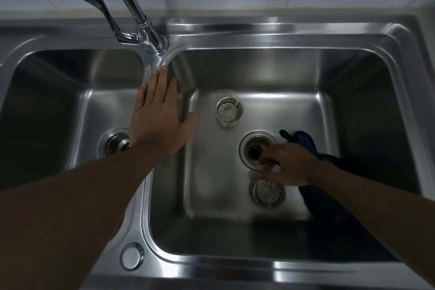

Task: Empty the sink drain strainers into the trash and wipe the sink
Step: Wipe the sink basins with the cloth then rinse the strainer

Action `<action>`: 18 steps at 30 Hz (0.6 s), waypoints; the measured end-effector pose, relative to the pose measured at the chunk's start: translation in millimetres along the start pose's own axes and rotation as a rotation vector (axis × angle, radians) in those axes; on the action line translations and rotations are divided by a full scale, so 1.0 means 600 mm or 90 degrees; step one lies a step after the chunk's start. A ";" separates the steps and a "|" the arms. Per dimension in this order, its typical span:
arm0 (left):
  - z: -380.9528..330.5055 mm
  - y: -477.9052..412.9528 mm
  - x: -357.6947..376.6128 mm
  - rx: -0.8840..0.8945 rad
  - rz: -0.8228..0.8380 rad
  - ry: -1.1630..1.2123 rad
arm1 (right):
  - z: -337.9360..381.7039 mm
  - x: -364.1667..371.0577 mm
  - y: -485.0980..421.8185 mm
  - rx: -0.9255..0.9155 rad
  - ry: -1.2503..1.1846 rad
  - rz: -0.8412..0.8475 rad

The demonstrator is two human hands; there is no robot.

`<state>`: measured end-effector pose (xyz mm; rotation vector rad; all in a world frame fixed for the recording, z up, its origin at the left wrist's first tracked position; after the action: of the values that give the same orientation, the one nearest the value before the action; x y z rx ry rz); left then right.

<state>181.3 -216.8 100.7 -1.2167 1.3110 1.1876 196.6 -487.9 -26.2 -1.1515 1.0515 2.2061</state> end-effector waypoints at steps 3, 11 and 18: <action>0.000 -0.001 0.000 -0.001 -0.007 0.001 | -0.004 0.029 0.017 -0.038 0.086 0.067; 0.002 -0.001 0.004 0.001 -0.014 -0.003 | -0.024 -0.027 -0.046 0.060 -0.044 -0.095; 0.002 -0.002 0.004 0.007 -0.024 -0.009 | -0.117 -0.090 -0.117 0.478 -0.184 -0.246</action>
<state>182.3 -215.6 98.1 -1.2177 1.2770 1.1585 308.3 -501.6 -36.7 -0.6046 1.2397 1.4167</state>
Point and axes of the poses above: each hand's wrist, its own y-axis away from the middle knuckle, its own x-axis out of the palm, z = x × y, the point moved 8 cm from there along -y, towards the middle knuckle, and after that the axes turned 14 degrees about x, right-handed, at the moved point
